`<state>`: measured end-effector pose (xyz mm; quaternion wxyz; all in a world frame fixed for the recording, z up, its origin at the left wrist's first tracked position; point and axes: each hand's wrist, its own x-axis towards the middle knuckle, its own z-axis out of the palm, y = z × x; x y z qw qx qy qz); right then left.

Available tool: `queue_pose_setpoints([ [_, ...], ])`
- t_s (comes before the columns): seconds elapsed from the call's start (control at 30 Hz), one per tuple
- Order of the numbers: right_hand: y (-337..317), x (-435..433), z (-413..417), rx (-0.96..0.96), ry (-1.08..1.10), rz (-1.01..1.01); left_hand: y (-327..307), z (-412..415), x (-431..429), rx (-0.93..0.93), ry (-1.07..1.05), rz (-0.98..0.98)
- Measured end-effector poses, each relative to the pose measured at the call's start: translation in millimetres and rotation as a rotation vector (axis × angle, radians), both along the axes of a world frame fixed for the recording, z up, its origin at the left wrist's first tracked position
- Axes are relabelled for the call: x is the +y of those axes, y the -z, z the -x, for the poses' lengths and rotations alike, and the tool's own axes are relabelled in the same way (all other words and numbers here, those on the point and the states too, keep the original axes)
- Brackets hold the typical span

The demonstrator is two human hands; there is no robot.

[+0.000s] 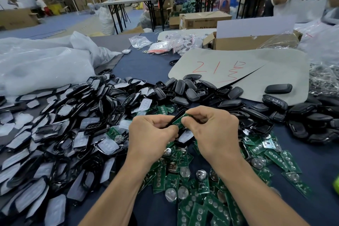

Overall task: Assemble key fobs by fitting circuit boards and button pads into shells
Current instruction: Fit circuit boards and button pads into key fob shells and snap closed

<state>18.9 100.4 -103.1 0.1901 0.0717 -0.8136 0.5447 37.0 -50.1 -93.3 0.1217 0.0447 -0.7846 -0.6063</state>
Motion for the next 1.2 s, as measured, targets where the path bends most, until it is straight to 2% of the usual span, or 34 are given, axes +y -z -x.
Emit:
queue_pose_setpoints([
  [0.27,5.6,-3.3,-4.1,0.015,0.044,-0.054,-6.5,-5.8,-0.1,0.043,-0.008,0.251],
  [0.43,7.4,-4.8,-4.6,0.037,0.029,-0.131,-6.1,-6.6,-1.0,0.045,-0.053,0.319],
  [0.63,6.1,-2.1,-6.1,0.043,0.003,-0.176,-8.7,-8.9,-1.6,-0.003,-0.044,0.301],
  [0.87,5.8,3.0,-4.4,0.007,0.006,-0.163,-4.9,-0.1,-7.1,-0.148,0.041,0.162],
  [1.0,8.4,3.5,-0.8,-0.024,-0.03,-0.194,1.1,2.4,-8.5,-0.177,0.067,0.176],
  [1.2,7.9,11.7,6.9,-0.131,-0.084,-0.033,2.4,5.5,-12.4,-0.204,0.128,0.131],
])
